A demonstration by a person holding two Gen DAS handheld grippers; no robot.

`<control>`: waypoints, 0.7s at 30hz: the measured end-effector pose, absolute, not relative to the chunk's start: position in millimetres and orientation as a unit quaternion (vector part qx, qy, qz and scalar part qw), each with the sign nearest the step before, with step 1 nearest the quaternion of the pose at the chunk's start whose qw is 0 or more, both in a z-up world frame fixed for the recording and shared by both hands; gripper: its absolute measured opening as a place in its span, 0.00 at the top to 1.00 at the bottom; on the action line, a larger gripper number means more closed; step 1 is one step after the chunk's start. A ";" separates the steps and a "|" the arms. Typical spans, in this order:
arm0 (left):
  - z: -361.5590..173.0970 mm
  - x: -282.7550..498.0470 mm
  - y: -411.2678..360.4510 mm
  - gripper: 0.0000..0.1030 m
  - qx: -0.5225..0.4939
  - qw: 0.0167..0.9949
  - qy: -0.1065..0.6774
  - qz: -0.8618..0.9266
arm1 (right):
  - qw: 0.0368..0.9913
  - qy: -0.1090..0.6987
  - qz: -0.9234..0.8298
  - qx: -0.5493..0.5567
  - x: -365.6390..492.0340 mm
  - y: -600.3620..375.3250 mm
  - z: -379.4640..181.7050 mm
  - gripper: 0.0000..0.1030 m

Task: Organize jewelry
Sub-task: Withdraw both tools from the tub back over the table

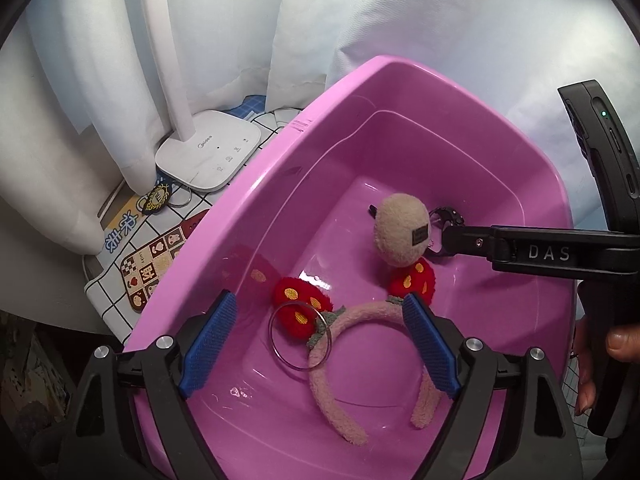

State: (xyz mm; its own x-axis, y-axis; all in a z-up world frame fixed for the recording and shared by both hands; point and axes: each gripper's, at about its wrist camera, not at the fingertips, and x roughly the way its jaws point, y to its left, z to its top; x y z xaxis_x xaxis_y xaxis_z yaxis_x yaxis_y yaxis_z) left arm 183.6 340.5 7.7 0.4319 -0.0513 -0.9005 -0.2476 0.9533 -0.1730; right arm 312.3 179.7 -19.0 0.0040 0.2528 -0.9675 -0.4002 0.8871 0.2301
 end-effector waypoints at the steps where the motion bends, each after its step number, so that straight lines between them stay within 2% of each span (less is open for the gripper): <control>1: 8.2 183.4 340.2 0.18 -0.140 0.834 0.530 0.059 | 0.707 0.666 0.231 -0.056 312.3 179.7 -18.6 0.34; 12: 17.8 180.1 337.3 0.10 -0.130 0.839 0.526 0.054 | 0.711 0.658 0.244 -0.039 309.2 175.4 -13.4 0.34; 21: 29.0 174.3 331.6 0.10 -0.110 0.847 0.518 0.043 | 0.718 0.647 0.256 -0.019 306.5 171.6 -3.6 0.34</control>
